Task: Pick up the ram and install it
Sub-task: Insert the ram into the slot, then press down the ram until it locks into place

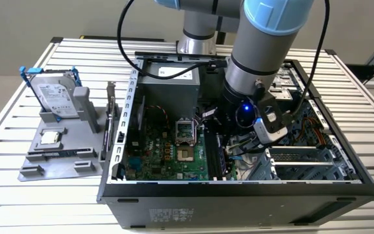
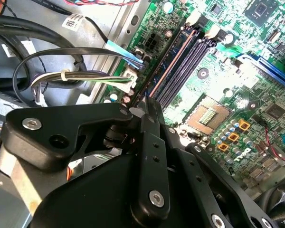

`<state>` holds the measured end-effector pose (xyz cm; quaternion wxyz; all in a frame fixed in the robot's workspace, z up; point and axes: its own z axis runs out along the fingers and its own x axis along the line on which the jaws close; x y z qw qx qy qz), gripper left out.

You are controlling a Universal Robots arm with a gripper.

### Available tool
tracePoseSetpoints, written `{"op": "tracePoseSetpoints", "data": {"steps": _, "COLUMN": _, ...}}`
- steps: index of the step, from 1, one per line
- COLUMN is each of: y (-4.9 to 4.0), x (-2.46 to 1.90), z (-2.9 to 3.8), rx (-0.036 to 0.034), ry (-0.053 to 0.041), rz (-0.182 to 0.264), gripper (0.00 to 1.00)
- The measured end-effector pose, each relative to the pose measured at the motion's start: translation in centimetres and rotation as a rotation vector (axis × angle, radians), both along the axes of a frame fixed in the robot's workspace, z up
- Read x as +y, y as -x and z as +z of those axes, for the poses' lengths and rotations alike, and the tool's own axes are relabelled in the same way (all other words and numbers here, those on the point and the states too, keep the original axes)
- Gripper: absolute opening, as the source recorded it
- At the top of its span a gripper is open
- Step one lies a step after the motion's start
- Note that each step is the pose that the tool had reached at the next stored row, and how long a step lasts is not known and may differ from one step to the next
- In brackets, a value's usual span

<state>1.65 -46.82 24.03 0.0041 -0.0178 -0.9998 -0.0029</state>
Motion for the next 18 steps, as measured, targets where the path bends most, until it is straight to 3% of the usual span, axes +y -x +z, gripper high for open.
{"op": "tracePoseSetpoints", "data": {"steps": 7, "y": 0.03, "x": 0.0, "z": 0.03, "rx": 0.0, "ry": 0.0, "rz": 0.009, "gripper": 0.0}}
{"op": "tracePoseSetpoints", "data": {"steps": 18, "y": 0.05, "x": 0.05, "z": 0.01, "rx": 0.0, "ry": 0.0001, "rz": 0.201, "gripper": 0.0}}
